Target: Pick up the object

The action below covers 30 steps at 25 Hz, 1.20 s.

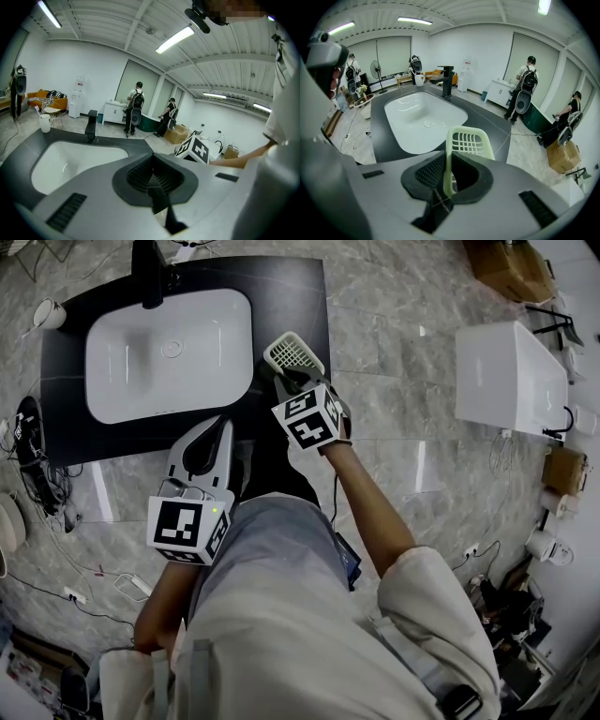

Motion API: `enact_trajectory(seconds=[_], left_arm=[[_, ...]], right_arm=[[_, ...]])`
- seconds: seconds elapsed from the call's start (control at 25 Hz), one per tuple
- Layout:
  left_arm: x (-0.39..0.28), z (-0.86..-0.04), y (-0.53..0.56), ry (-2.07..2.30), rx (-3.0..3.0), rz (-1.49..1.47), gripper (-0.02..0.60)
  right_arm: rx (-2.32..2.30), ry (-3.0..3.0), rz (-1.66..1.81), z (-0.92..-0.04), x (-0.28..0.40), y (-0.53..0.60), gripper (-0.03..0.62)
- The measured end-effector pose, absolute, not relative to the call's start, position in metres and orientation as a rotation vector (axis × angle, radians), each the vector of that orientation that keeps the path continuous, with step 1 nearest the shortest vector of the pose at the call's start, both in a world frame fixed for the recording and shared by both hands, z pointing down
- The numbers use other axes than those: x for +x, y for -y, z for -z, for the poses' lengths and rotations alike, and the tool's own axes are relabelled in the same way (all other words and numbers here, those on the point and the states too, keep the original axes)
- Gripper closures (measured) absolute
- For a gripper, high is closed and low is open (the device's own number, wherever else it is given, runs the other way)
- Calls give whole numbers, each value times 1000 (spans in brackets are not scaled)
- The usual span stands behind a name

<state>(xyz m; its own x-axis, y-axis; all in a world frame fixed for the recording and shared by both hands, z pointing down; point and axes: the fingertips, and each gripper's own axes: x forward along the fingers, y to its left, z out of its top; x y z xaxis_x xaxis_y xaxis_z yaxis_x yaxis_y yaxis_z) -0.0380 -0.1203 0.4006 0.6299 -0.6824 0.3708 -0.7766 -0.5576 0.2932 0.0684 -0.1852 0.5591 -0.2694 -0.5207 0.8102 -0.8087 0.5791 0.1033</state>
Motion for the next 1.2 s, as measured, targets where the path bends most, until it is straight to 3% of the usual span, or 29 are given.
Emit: enact_trajectory(seconds=[1.2], left_arm=[[-34,-392,117,1084,2481,-268,580]], right_arm=[[1187,2042,-496,-512,61,147,540]])
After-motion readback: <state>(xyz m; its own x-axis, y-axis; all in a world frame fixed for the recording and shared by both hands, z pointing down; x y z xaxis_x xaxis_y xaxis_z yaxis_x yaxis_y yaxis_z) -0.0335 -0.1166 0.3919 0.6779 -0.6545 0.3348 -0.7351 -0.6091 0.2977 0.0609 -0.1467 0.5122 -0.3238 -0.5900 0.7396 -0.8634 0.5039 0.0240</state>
